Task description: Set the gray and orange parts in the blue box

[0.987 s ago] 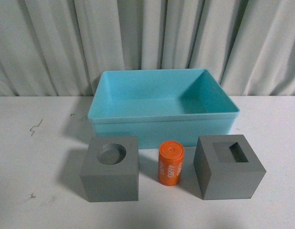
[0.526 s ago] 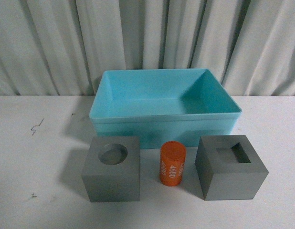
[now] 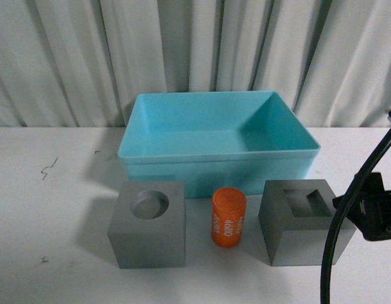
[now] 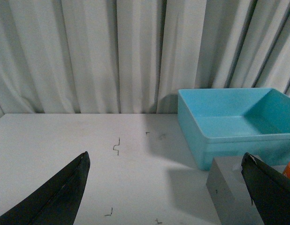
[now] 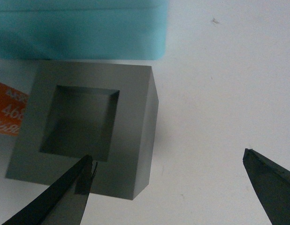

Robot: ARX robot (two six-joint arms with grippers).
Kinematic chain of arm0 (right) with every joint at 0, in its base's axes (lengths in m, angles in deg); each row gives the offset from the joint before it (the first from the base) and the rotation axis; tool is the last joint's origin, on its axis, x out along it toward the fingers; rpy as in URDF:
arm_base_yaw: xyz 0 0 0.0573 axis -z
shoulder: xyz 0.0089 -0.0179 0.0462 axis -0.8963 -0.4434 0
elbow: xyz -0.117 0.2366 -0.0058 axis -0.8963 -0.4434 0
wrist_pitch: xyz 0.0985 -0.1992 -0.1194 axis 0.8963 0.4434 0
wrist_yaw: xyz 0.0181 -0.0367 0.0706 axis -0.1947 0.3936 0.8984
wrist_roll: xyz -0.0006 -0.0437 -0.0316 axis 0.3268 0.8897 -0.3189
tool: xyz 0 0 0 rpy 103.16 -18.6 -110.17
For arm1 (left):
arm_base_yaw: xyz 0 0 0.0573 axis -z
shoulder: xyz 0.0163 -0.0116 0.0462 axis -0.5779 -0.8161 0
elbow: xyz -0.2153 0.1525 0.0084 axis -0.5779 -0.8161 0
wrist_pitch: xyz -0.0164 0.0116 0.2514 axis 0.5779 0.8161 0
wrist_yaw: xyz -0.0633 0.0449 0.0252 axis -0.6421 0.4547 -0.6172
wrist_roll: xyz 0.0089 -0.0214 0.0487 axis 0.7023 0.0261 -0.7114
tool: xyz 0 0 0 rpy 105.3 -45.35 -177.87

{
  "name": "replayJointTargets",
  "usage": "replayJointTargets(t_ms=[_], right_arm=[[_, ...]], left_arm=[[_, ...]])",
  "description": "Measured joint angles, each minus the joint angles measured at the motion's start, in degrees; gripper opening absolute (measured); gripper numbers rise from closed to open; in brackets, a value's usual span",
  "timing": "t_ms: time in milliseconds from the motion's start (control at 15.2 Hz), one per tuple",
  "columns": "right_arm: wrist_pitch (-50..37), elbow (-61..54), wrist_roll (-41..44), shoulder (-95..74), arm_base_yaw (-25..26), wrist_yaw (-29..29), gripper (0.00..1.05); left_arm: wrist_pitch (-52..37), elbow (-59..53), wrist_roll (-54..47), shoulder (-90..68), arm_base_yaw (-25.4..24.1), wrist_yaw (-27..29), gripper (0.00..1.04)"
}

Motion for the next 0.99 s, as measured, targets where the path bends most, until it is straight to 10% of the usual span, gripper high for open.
replayJointTargets(t_ms=[592,855,987], right_arm=[[-2.27,4.39,-6.58,-9.31,-2.25,-3.56,0.97],[-2.64,4.9,-8.11,-9.64,-3.67,-4.0,0.29],[-2.1,4.17,-7.65,-7.69,-3.34,-4.68,0.19]], left_arm=[[0.02,0.0,0.0,0.0,0.0,0.0,0.98],[0.02,0.0,0.0,0.0,0.0,0.02,0.98],[0.02,0.0,0.0,0.0,0.0,0.0,0.98]])
